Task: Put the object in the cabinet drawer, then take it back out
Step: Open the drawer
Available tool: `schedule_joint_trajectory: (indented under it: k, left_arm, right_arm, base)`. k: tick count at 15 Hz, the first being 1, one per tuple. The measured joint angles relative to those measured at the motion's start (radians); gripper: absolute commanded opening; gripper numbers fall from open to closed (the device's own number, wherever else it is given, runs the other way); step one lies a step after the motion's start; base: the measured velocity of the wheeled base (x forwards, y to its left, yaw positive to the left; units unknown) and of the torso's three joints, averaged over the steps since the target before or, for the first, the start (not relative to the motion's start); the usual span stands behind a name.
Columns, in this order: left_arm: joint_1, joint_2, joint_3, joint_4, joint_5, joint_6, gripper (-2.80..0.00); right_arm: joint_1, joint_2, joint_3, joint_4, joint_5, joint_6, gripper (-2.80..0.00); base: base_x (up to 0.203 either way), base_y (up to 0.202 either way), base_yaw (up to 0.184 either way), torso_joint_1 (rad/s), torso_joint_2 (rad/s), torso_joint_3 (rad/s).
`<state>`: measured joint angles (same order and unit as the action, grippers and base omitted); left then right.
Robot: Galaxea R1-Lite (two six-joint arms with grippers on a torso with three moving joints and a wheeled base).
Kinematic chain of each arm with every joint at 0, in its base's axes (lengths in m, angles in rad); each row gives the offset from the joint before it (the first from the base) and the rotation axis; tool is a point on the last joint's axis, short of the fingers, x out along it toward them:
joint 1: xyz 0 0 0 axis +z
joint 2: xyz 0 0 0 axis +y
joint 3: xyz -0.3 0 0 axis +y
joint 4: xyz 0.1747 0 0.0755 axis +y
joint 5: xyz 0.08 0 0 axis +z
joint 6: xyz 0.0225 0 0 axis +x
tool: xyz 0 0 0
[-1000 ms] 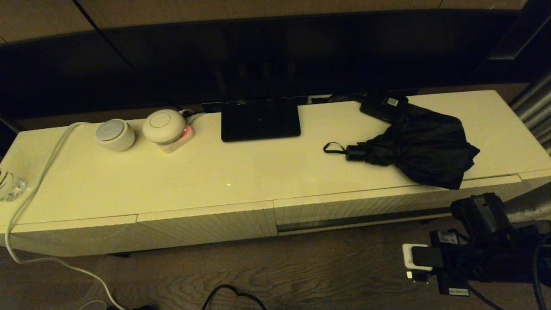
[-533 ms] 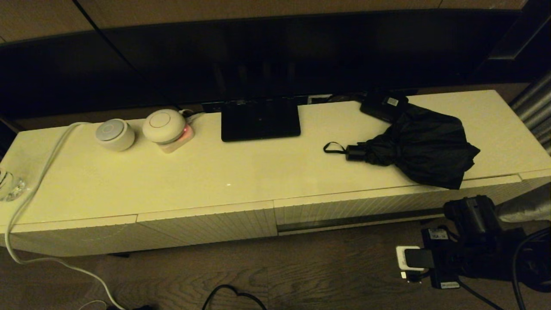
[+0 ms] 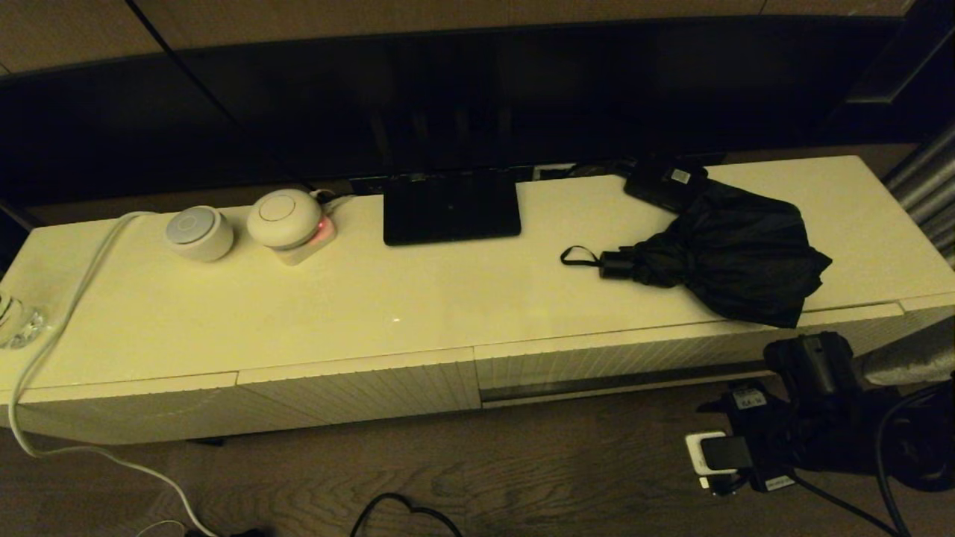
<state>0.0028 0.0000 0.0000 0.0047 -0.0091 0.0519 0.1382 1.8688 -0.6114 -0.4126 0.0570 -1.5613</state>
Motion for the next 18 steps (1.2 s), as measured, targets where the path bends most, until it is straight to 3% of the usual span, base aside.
schedule_joint_trajectory:
  k: [6,18]
  left_arm:
    - [0.0,0.0,0.0,0.0,0.0,0.0,-2.8]
    - [0.0,0.0,0.0,0.0,0.0,0.001,-2.8]
  right_arm:
    - [-0.008,0.094,-0.057,-0.111,0.0,-0.001,0.0]
    - [-0.037,0.217,-0.202,-0.11,0.002,0.032,0.0]
  base:
    - [0.0,0.0,0.0,0.0,0.0,0.0]
    - [0.0,0.0,0.0,0.0,0.0,0.0]
